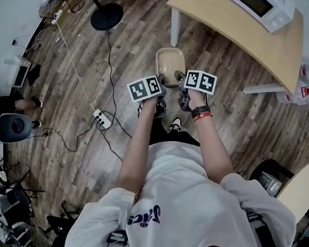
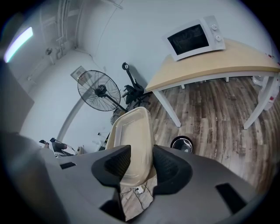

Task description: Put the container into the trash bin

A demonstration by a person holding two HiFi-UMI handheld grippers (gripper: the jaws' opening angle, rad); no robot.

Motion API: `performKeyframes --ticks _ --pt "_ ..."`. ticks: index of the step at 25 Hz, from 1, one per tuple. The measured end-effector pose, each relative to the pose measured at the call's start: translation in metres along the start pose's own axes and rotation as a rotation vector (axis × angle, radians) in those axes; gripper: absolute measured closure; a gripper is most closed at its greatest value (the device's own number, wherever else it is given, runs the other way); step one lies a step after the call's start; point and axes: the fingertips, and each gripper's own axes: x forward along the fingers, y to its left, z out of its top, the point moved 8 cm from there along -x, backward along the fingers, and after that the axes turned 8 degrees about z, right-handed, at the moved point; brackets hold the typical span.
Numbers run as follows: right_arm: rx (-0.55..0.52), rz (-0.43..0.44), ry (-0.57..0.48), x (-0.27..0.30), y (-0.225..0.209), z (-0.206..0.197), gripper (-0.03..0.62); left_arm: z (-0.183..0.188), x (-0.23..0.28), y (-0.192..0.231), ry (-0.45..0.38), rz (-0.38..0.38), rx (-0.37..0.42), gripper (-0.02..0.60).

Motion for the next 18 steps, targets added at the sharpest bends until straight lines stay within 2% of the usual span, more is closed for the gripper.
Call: performKeyframes --ticks 4,11,18 --pt "0.081 -0.003 0.031 0.038 -0.016 0.003 0.422 0.014 0.033 0.021 0.048 0.022 0.004 0.469" --pt "0.160 -0.004 0.054 0.083 -0.039 0.008 0.425 0.033 0.078 0.044 0.113 0.029 0.012 0.469" --pt "0.225 -0.015 0.107 0.126 -0.066 -0.002 0.430 0.036 0.121 0.074 0.196 0.055 -0.007 0.469"
